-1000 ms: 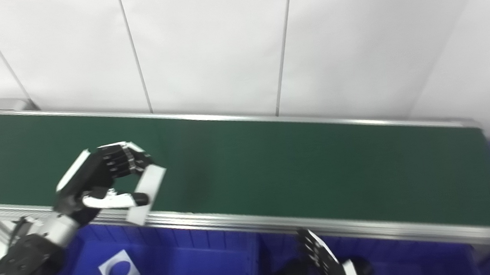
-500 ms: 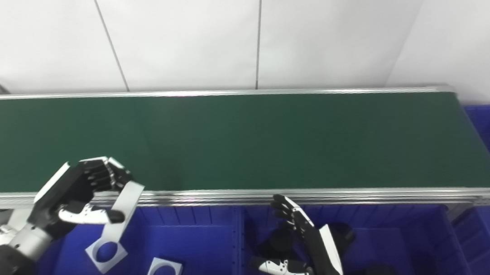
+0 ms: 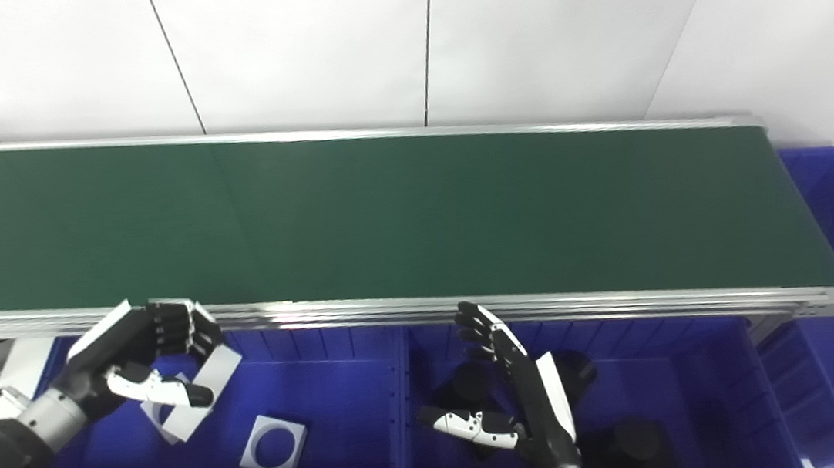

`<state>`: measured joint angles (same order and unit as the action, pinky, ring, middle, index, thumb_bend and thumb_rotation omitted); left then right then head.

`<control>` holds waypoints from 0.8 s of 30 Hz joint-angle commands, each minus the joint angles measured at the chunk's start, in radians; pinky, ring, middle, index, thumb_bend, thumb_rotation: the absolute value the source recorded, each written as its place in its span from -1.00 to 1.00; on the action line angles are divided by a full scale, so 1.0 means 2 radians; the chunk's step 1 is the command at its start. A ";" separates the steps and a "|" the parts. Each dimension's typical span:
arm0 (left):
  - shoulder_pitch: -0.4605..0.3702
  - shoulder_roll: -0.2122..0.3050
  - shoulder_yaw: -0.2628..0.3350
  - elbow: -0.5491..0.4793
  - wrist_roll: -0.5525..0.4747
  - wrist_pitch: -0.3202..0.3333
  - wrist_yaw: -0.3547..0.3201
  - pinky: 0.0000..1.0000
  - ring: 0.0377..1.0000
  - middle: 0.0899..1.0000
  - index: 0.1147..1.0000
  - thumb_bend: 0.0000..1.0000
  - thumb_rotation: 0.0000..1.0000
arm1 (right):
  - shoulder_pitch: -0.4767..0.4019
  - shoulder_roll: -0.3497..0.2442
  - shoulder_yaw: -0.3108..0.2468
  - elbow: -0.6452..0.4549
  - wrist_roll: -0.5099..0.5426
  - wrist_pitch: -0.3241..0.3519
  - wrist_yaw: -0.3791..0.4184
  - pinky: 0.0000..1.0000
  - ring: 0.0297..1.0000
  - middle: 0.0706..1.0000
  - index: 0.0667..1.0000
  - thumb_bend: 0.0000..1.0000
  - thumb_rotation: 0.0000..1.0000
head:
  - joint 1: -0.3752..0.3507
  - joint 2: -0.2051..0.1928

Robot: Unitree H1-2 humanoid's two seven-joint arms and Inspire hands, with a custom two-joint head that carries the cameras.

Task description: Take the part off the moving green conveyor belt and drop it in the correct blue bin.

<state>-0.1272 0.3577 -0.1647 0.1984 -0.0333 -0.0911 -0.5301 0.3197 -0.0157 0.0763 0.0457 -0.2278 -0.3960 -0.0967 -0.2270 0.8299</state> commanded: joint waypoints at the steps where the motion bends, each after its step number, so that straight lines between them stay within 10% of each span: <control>1: 0.000 -0.012 -0.007 0.002 0.015 -0.039 0.017 -0.26 -0.14 -0.11 -0.16 -0.04 -1.00 | 0.001 0.001 -0.001 -0.014 0.004 -0.004 -0.001 0.43 0.58 0.62 0.70 0.36 -0.84 | 0.000 0.000; 14: 0.001 -0.041 -0.029 0.058 0.123 -0.094 0.099 -0.01 -0.12 -0.16 -0.18 -0.04 -1.00 | 0.003 -0.003 -0.001 -0.013 0.005 -0.009 0.001 0.44 0.57 0.62 0.69 0.37 -0.84 | 0.008 -0.001; 24: 0.002 -0.067 -0.032 0.086 0.203 -0.136 0.205 -0.30 -0.10 -0.03 -0.19 -0.05 -1.00 | 0.003 -0.006 -0.003 -0.008 0.008 -0.013 0.001 0.43 0.57 0.63 0.70 0.37 -0.81 | 0.015 -0.006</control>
<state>-0.1016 0.2239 -0.2372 0.3922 0.3420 -0.3236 -0.1741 0.3279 -0.0256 0.0734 0.0465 -0.2163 -0.3961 -0.0924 -0.1963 0.8176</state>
